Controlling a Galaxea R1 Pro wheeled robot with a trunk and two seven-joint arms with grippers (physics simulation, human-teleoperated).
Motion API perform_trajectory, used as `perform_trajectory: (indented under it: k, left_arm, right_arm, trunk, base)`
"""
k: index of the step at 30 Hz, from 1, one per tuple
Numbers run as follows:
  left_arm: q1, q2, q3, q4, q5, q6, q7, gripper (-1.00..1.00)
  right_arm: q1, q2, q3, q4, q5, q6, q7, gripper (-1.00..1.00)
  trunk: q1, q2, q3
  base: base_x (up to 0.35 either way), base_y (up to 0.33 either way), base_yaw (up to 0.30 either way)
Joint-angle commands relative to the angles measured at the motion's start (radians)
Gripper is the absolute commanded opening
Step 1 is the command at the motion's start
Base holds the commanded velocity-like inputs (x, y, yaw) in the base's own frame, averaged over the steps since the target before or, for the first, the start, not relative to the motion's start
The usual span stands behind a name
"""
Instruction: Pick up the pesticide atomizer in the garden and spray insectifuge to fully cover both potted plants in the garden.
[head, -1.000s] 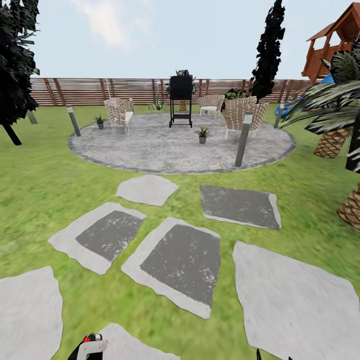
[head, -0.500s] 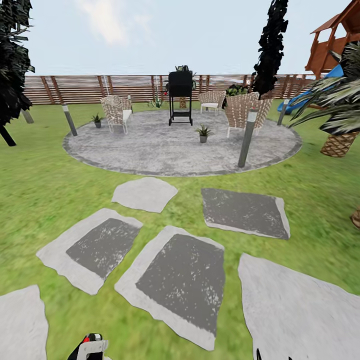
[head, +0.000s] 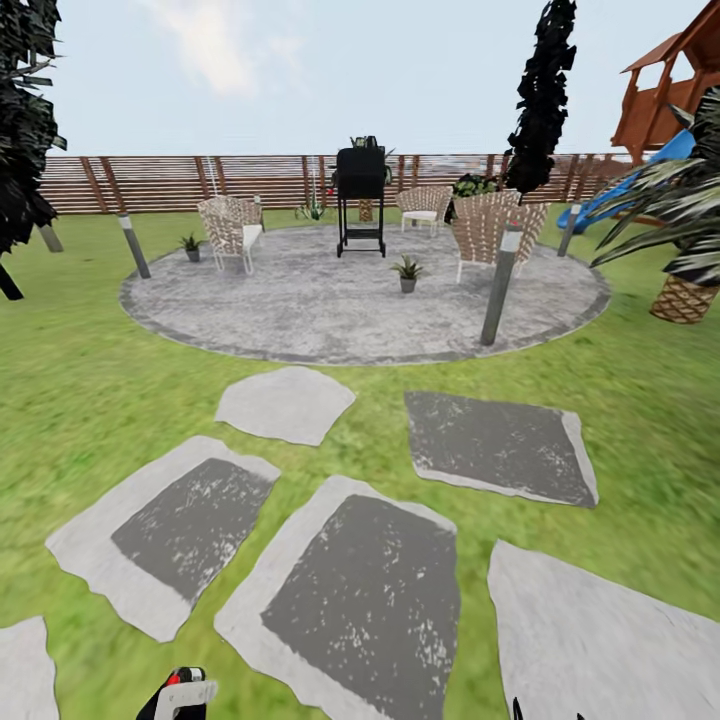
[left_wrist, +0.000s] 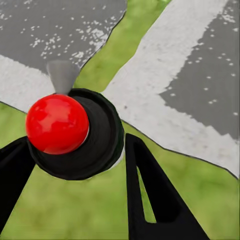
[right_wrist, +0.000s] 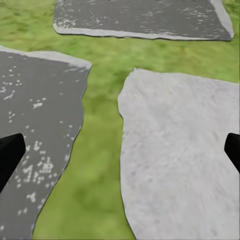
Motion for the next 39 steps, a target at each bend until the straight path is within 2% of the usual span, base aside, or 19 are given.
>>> perform_trajectory:
  k: [1,39]
  left_arm:
    - [-0.001,0.000,0.001,0.001,0.002,-0.003,0.000,-1.00]
    - [-0.001,0.000,0.001,0.001,0.002,-0.003,0.000,-1.00]
  right_arm:
    - [-0.001,0.000,-0.003,0.001,0.002,-0.003,0.001,1.00]
    - [-0.001,0.000,-0.003,0.001,0.002,-0.003,0.001,1.00]
  trunk:
    - [0.000,0.000,-0.001]
    - [0.000,0.000,-0.001]
  base:
    - [0.339,0.000,0.000]
    - [0.339,0.000,0.000]
